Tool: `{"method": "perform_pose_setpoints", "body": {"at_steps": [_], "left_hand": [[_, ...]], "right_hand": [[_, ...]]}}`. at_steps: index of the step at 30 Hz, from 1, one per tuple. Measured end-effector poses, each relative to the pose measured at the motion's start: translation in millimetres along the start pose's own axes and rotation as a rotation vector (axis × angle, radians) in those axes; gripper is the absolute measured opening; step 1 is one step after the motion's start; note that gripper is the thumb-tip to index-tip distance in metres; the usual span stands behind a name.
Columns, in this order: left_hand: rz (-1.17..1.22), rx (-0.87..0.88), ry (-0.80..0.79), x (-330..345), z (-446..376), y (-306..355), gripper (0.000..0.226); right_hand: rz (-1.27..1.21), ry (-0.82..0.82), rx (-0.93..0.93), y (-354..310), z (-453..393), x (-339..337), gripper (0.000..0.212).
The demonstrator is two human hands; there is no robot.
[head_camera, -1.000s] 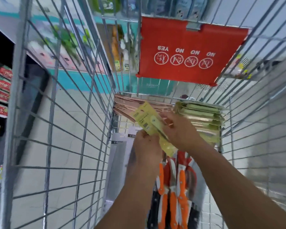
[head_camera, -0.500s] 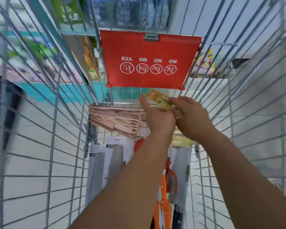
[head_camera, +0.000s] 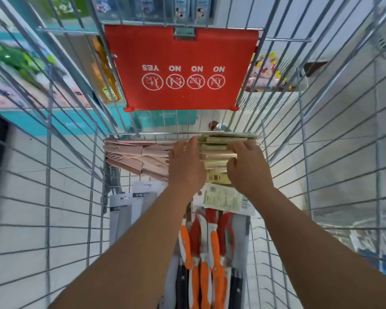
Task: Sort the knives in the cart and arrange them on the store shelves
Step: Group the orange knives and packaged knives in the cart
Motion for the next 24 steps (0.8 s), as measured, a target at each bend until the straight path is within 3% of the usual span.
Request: {"method": "perform_pose_setpoints", "body": {"at_steps": [3,7,9,15,18,21,24], "left_hand": [[-0.065,-0.057,-0.086,6,18,-17,0.057],[-0.037,-0.134,-0.283,24,46,-39,0.06],[0.067,-0.151,-0.277,31,54,-45,0.065],[0.31,-0.21,-0.088,35,64,-48,0.044],[0.295,-0.184,-0.103,23,64,-48,0.028],[0.238,-0.073,-0.035,5,63,-36,0.005],[0.201,0.119,0.2,-14,56,-8,0.005]], "right_hand": [[-0.005,-0.137,-0.017,-4,25,22,0.036],[0.124,-0.35,-0.068,-2,49,49,0.056],[0.14,-0.37,-0.08,-1,55,56,0.065],[0.155,-0.298,-0.027,6,64,55,0.066],[0.195,-0.221,-0.004,13,65,44,0.046],[0.011,-0.118,-0.019,14,57,24,0.023],[-0.156,0.12,-0.016,5,40,-9,0.019]]}}
Point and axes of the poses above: each hand's wrist, its own z-axis away from the middle knuckle, its own x-axis out of the palm, y = z × x, the point moved 3 cm from there along -z, towards the middle knuckle, and after that the axes turned 14 degrees about z, right-handed, at the moved point
